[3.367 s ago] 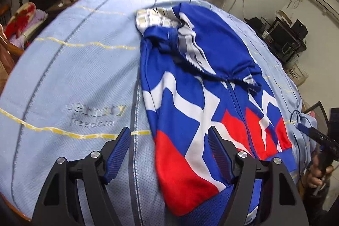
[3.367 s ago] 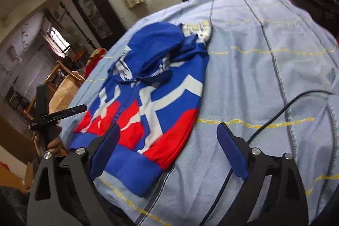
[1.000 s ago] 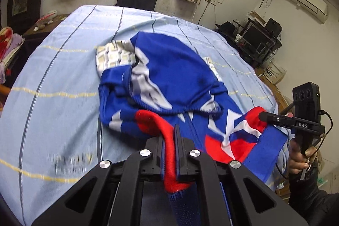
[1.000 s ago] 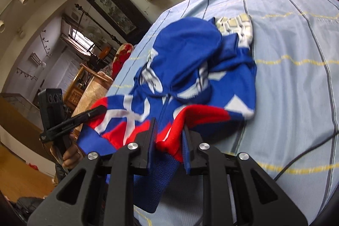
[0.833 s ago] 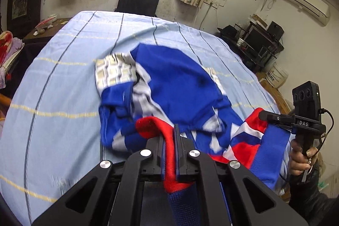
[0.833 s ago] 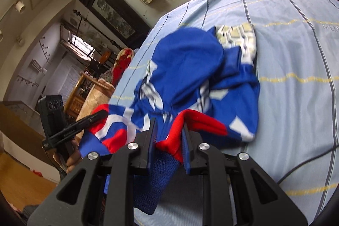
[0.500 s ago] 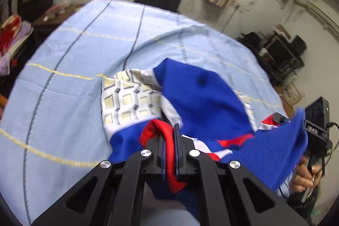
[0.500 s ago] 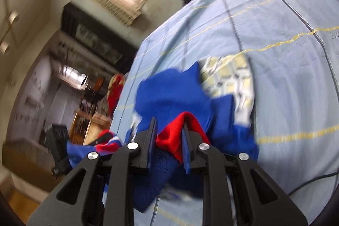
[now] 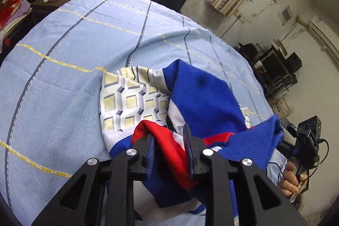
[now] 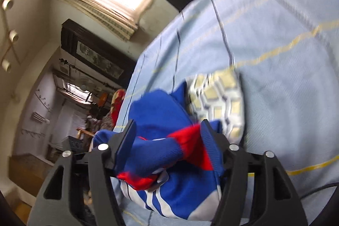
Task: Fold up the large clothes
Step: 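Grasp the red-and-blue jacket hem with both grippers and lift it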
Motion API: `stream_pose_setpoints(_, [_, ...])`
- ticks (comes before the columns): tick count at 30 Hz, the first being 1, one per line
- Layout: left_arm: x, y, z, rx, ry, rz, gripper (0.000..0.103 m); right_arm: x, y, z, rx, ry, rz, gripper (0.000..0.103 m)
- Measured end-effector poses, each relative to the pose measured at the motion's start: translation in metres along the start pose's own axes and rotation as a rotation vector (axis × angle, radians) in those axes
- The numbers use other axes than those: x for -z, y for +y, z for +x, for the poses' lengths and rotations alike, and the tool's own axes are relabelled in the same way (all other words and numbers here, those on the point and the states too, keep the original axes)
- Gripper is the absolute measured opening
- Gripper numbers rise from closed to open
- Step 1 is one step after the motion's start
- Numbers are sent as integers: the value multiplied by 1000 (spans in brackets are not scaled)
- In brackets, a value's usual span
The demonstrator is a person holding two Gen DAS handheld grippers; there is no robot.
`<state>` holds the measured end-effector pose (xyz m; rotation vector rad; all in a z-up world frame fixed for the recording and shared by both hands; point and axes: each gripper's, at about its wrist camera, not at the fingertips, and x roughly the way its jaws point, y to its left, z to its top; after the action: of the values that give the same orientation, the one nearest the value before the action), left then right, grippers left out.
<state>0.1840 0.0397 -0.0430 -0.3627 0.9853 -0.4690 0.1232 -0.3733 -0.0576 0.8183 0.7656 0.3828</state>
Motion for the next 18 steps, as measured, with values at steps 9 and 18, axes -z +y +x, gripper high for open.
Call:
stream_pose_setpoints(9, [-1, 8, -49, -99, -222, -33, 89, -3, -12, -22, 32, -61, 6, 64])
stream_pose_setpoints(18, [-1, -10, -14, -139, -136, 102, 89, 2, -5, -13, 72, -30, -58, 64])
